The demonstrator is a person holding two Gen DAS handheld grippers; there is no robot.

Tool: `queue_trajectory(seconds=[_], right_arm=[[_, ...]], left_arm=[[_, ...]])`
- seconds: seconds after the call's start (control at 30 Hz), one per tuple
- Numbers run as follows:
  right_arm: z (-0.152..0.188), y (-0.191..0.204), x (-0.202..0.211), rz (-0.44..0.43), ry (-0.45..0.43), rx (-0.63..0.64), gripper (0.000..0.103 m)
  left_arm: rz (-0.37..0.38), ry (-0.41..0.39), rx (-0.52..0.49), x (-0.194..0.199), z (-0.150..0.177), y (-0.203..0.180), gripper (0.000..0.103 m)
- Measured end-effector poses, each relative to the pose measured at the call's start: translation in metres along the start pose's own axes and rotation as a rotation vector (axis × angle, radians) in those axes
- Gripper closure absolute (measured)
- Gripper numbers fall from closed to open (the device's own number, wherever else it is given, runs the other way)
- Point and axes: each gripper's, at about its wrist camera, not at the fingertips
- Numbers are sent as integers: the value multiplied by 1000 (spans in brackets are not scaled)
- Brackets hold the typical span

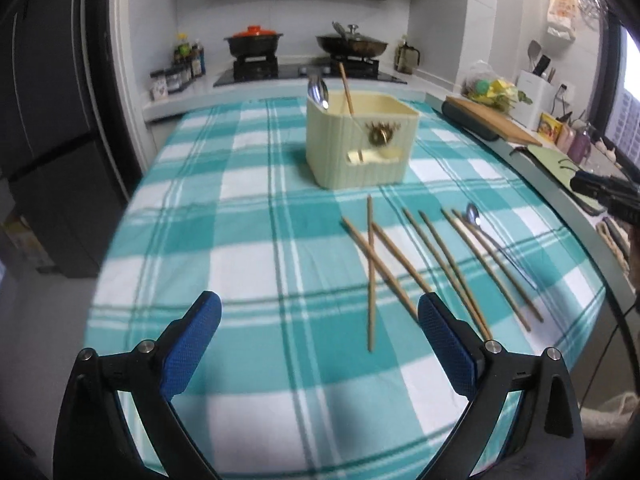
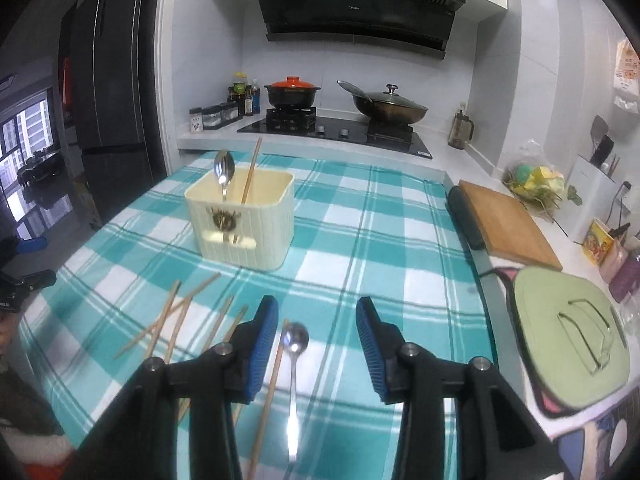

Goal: Organize utensils
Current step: 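Move both open tools back over the remaining utensils, then grasp a wooden chopstick with the left tool and lift it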

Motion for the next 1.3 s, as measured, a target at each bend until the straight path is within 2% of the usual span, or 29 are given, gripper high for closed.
queue_trajectory(seconds=[0.1, 0.17, 0.23, 0.3, 0.37, 0.53, 0.67, 0.87, 0.93, 1.03, 1.17, 1.23, 1.3], right_arm=[[52, 19, 11, 28, 35, -5, 62], [84, 30, 14, 34, 67, -39, 62], [111, 37, 13, 27, 108, -82, 62], [130, 40, 11, -11, 166, -125, 62], [141, 41, 13, -25, 185, -137, 62], [134, 41, 16, 19, 134, -126, 62], [132, 44, 10, 9, 131, -137, 62], [137, 47, 8, -14, 139, -152, 64], [140, 44, 9, -13, 142, -168, 64], [144, 37, 13, -9, 142, -202, 64], [147, 28, 16, -1, 137, -223, 64], [149, 25, 16, 1, 139, -231, 64], [149, 22, 15, 0, 138, -236, 64]], left_arm=[[18, 49, 88, -4, 34, -13, 4], [7, 53, 130, -6, 46, -19, 0], [-27, 60, 117, -10, 52, -25, 0], [-28, 79, 107, -14, 54, -28, 0], [-19, 87, 120, -15, 54, -26, 1], [2, 102, 188, -20, 50, -25, 1], [-33, 104, 162, -29, 41, -37, 1], [14, 91, 140, -53, 19, -59, 3], [9, 120, 129, -69, 17, -65, 16], [10, 172, 145, -92, 20, -69, 24], [-14, 237, 127, -117, 23, -77, 44], [-25, 259, 101, -124, 25, -84, 52], [-60, 250, 57, -127, 25, -90, 54]])
Point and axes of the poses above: each gripper's, at about its wrist camera, not at the fingertips, and x roughly against the way its jaws point, y to its left, z to its underside, and after that the axes turned 7 degrees about -y, right-handed
